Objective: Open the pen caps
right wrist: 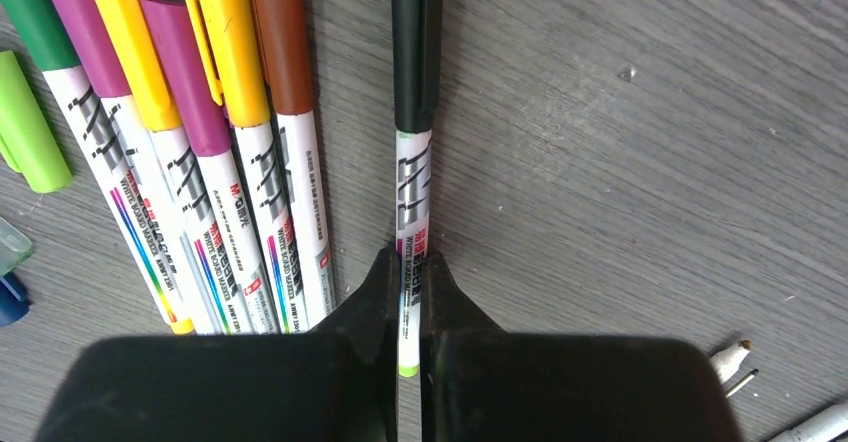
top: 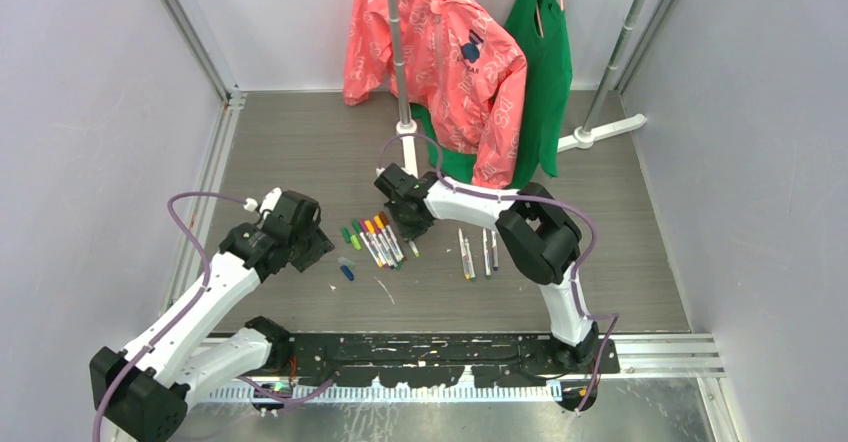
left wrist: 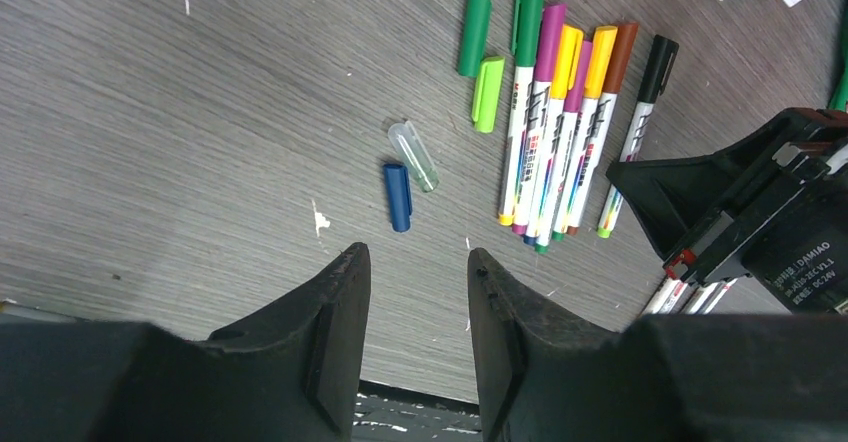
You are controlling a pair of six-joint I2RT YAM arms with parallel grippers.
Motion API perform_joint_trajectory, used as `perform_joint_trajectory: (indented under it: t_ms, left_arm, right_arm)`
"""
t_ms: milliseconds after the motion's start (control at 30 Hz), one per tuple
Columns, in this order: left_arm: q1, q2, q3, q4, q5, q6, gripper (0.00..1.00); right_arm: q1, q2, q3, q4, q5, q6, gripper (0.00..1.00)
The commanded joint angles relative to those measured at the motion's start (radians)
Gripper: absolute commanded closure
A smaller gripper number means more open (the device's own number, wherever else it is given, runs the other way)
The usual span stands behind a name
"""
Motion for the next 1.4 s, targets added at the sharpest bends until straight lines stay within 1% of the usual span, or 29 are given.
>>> perform_joint_trajectory:
  t_ms: [0,233,533,700,967,1367]
  left_arm:
    - [0.006,0.013,-0.009,0.079,0.005,0.012,0.58]
    - [0.006,0.074,0.017,0.180,0.069,0.035,0.57]
    - [0.004,0.186,0.057,0.313,0.170,0.014,0.57]
    - [0.003,0.252,0.079,0.394,0.234,0.000,0.57]
    - [-0.009,0.328,0.108,0.500,0.322,-0.012,0.57]
    - [-0.018,0.415,0.134,0.570,0.422,0.027,0.57]
  right_arm:
    - [0.011,0.025,-0.099,-0.014,-0.012,0.035,0.99]
    - [0.011,-0.132,-0.122,-0.014,-0.029,0.060,0.99]
    - [0.039,-0.322,-0.199,0.007,-0.081,0.166,0.99]
    - [0.049,-0.393,-0.237,0.040,-0.148,0.225,0.99]
    - [0.055,-0.428,-0.240,0.064,-0.170,0.267,0.99]
    - [0.060,-0.403,-0.209,0.099,-0.191,0.289,0.99]
